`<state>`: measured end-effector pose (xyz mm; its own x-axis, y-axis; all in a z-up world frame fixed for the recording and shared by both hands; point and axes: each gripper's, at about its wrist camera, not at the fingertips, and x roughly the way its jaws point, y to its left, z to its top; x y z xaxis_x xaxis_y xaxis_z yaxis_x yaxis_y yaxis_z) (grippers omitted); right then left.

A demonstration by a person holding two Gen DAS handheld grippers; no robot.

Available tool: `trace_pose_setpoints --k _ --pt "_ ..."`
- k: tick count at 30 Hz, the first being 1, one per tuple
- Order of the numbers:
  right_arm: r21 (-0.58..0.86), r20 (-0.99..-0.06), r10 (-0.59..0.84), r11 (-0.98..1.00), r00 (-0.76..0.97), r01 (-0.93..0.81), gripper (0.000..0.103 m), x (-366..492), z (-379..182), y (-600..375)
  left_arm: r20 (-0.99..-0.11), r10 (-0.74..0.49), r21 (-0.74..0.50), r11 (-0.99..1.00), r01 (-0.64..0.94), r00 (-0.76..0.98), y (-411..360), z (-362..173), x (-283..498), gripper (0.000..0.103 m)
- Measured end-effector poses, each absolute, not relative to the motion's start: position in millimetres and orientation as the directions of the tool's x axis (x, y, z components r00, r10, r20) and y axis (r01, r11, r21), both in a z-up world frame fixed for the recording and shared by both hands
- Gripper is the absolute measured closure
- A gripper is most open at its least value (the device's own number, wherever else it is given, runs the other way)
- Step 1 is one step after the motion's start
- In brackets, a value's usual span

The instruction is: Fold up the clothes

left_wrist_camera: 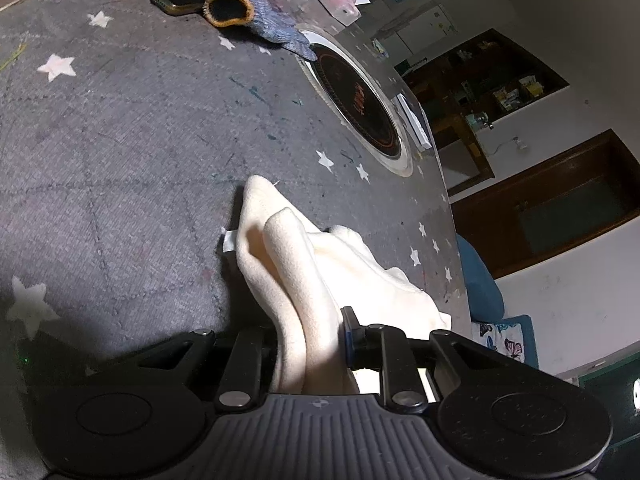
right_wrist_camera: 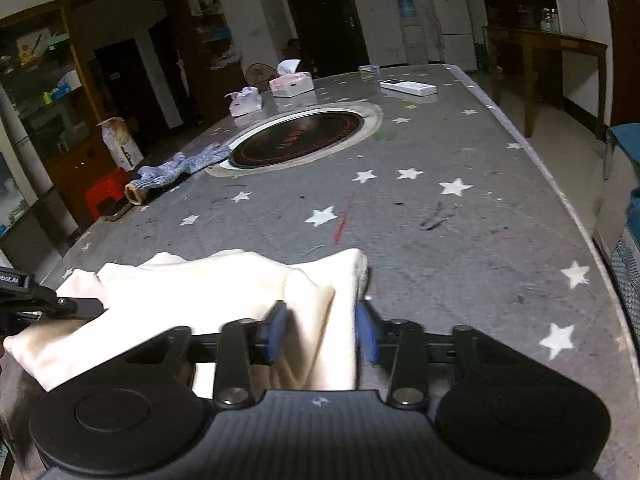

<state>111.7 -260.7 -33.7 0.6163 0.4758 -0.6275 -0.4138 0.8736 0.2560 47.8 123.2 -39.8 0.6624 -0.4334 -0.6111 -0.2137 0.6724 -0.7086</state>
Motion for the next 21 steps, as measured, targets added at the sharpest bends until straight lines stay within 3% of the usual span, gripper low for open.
trace_pose_setpoints --k 3,21 --pt "0.273 -0.621 0.494 0.864 0.609 -0.424 0.092 108.8 -32.1 -257.3 -0.616 -0.424 -0.693 0.692 -0.201 0.664 120.3 -36.2 48.6 0.082" --pt "0.215 -0.473 0.467 0.883 0.747 -0.417 0.093 94.1 41.9 -292.0 -0.582 -0.463 -0.598 0.801 0.034 0.668 61.0 30.6 96.9 0.084"
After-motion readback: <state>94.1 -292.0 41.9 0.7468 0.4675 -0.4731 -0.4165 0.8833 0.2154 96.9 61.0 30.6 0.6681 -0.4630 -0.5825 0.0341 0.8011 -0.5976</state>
